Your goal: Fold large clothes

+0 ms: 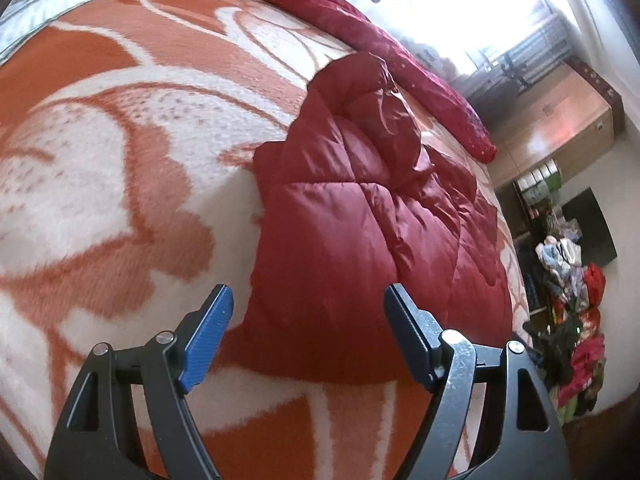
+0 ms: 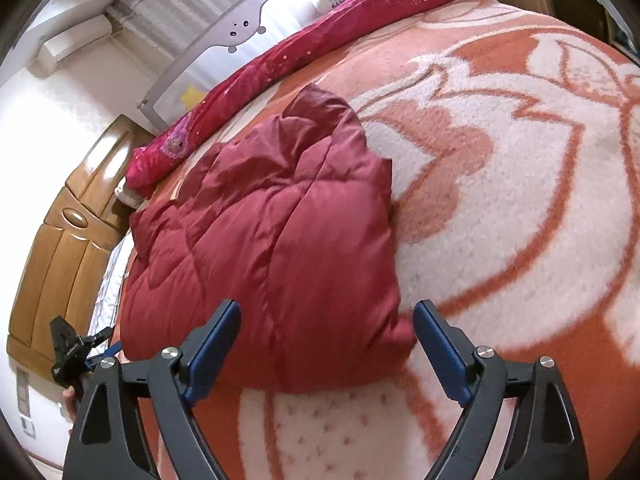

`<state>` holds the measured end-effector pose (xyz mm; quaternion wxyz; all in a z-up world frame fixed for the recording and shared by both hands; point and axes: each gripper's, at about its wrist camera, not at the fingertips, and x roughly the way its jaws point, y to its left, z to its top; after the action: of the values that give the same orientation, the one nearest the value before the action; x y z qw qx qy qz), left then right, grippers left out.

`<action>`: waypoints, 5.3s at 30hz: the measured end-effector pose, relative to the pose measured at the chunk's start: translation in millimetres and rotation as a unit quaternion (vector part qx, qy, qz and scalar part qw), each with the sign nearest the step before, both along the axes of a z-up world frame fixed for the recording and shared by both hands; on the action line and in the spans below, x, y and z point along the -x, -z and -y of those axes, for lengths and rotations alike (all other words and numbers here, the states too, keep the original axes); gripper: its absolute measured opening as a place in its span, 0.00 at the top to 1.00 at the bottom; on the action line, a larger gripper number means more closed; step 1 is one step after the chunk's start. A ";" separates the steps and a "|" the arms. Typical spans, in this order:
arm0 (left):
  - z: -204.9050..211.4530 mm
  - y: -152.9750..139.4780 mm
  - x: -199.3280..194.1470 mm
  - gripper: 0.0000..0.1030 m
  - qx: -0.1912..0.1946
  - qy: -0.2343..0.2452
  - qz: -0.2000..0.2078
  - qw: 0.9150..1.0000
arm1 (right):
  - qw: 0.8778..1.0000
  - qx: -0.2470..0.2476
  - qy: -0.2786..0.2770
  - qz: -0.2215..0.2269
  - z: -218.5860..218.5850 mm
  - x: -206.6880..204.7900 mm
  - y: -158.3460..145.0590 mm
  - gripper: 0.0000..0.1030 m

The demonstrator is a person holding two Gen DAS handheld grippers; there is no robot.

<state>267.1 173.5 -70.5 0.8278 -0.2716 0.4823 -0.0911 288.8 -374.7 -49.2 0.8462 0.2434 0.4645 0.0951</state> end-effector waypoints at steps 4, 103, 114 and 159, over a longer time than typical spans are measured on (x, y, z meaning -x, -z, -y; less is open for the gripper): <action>1.9 8.0 -23.1 0.24 0.001 0.018 -0.015 1.000 | 0.999 -0.018 0.001 -0.027 9.9 -29.5 14.7 0.12; -6.2 -3.8 129.5 0.52 0.045 0.062 0.020 0.997 | 0.991 -0.100 -0.073 -0.054 -23.9 111.0 32.9 0.50; -5.5 15.3 122.8 0.37 0.032 0.044 -0.008 0.998 | 0.994 -0.084 -0.047 -0.057 -22.9 109.6 48.9 0.33; 82.3 -95.2 174.6 0.20 -0.093 0.095 0.113 0.985 | 0.986 0.062 -0.118 0.104 -120.7 165.6 -67.2 0.23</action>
<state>92.5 91.2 24.8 0.8862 -0.1343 0.4157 -0.1541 123.2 -254.0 18.0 0.8861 0.1228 0.4047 0.1895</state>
